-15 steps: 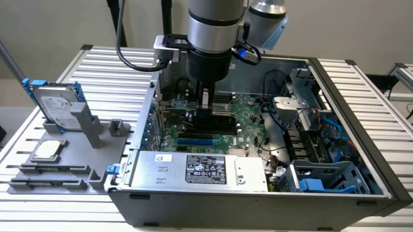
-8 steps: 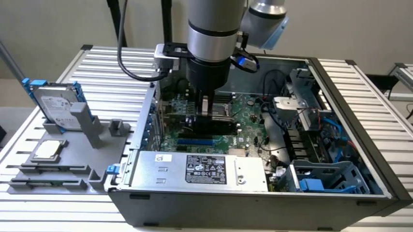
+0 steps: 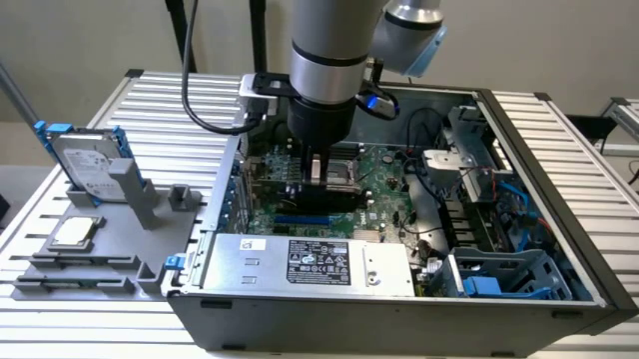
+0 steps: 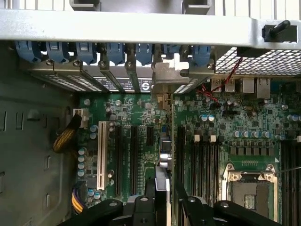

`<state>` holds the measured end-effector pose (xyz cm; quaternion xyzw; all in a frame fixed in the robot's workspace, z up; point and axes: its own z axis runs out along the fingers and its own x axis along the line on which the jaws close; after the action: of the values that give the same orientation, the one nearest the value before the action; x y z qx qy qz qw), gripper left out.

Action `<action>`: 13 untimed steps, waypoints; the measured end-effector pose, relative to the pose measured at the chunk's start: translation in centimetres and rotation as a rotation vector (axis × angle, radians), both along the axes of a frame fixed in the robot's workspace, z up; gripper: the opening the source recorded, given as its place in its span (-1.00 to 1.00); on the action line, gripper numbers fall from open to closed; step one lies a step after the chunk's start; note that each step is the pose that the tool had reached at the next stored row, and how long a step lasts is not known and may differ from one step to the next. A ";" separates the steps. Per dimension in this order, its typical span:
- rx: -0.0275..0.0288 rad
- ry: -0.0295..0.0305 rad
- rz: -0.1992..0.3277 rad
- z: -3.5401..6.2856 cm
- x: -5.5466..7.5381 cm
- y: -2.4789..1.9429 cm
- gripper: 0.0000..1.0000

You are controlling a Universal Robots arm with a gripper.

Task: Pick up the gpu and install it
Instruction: 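Insert the gpu into the slot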

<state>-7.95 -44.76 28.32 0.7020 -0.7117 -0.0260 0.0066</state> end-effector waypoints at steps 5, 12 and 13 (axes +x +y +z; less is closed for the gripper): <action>0.0012 0.0037 0.000 -0.22 0.0 -0.02 -0.47; 0.0010 0.0038 0.000 -0.56 -0.4 -0.02 -0.47; 0.0010 0.0038 0.000 -0.57 -0.4 -0.02 -0.47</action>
<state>-8.33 -44.78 27.75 0.7019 -0.7117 -0.0277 0.0076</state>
